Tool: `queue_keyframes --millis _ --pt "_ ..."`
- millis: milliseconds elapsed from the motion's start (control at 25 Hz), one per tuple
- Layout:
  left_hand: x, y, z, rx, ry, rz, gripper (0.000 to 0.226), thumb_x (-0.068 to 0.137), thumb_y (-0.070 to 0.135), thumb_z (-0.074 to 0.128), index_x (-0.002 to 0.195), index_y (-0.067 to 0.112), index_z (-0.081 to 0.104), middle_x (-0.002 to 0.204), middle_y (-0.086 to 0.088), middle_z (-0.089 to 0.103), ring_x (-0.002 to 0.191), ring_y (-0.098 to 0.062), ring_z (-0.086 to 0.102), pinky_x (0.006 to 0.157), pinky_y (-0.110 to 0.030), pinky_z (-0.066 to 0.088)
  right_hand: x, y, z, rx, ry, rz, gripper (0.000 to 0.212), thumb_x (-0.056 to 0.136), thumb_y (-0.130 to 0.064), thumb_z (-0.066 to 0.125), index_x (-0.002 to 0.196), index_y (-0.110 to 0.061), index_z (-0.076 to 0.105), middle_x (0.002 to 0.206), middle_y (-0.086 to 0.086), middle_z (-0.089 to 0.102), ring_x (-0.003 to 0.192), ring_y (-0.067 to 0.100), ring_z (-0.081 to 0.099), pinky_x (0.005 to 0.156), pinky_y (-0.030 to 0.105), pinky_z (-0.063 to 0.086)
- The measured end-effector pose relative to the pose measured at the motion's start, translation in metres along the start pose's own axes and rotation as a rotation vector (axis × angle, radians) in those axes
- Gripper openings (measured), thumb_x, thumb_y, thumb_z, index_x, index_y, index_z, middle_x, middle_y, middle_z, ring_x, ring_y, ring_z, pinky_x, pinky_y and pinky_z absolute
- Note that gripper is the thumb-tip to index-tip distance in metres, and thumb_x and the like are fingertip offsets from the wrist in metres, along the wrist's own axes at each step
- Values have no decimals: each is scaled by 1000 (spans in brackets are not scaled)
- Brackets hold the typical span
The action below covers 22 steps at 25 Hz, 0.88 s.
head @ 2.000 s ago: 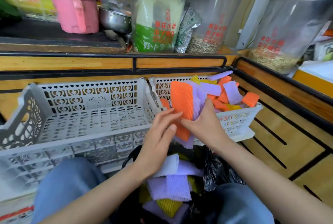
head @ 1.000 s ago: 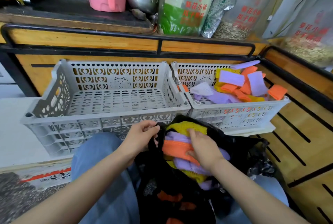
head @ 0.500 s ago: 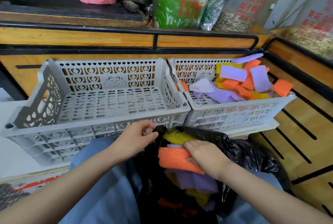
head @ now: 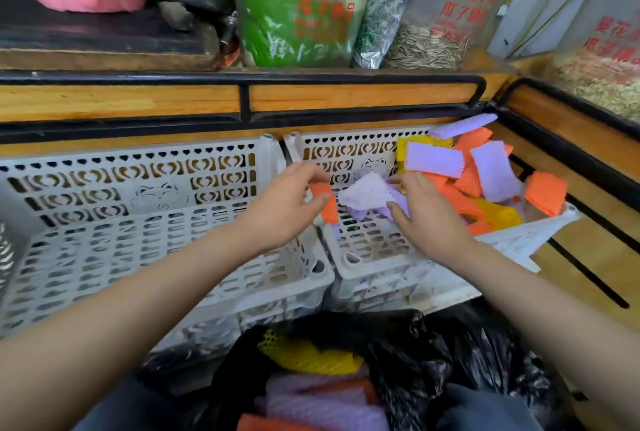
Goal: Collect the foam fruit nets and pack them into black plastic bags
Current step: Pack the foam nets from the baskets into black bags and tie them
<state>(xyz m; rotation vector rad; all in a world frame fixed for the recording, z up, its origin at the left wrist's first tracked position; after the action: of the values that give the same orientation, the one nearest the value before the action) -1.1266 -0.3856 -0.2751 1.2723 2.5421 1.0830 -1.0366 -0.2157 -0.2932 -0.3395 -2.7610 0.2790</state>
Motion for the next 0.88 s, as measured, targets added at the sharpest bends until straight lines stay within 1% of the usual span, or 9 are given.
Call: queue_keyframes --millis 80,200,360,480,560,680,760,800,880 --pt "47 -6 27 42 -46 -6 35 96 26 50 131 17 48 129 1 48 113 -11 47 91 -18 32 28 57 32 -56 -124 112 45 91 -16 57 131 -4 41 129 16 46 120 30 42 94 34 34" --pt "103 -21 77 95 -159 -29 44 95 24 52 136 11 43 140 -8 44 126 -20 43 103 -28 33 49 123 70 -100 -305 199 65 86 -23 65 138 -3 32 139 18 40 129 32 36 104 36 29" --pt "154 -62 143 213 -397 -196 63 96 30 51 148 10 20 151 -14 29 135 -29 35 109 -36 31 67 181 90 -100 -372 228 85 81 -27 72 145 -4 21 148 16 29 137 30 27 112 35 22" --pt "177 -81 171 242 -484 -289 72 96 33 49 150 7 10 154 -15 24 138 -30 29 111 -38 27 82 212 105 -96 -449 228 90 81 -31 72 146 -4 17 151 15 26 138 28 26 112 35 23" --pt "190 -81 181 222 -466 -292 67 96 29 52 147 5 16 149 -16 33 132 -30 37 105 -36 32 91 222 111 -121 -450 216 84 82 -30 71 145 -6 21 149 15 30 136 29 31 110 37 27" --pt "203 -81 188 195 -422 -307 55 91 20 60 139 6 35 129 -14 51 113 -27 51 88 -32 42 101 226 110 -220 -392 208 62 85 -28 66 137 -10 38 140 13 45 126 30 42 102 36 34" --pt "203 -83 189 178 -435 -304 29 90 17 60 117 9 52 108 -10 54 95 -22 53 73 -27 42 106 227 109 -280 -375 224 43 88 -26 61 126 -10 50 128 14 55 117 31 50 93 36 39" --pt "201 -83 187 141 -424 -314 18 90 16 59 107 11 53 102 -9 53 90 -20 52 68 -26 42 108 226 107 -311 -363 229 35 90 -25 57 120 -9 55 123 15 58 112 33 53 90 37 41" --pt "193 -79 177 -3 -347 -353 18 93 16 54 109 8 56 103 -10 57 94 -22 57 72 -27 50 110 220 98 -335 -305 224 26 92 -23 51 111 -7 59 114 19 62 105 36 57 84 40 46"
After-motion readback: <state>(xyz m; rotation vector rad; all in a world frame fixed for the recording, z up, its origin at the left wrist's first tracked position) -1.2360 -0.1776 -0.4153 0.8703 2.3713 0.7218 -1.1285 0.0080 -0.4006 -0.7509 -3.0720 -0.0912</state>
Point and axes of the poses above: each hand's wrist, its own x-axis towards the middle knuckle, its own z-axis out of the palm, y = z × x, the point moved 7 cm from there along x, towards the middle knuckle
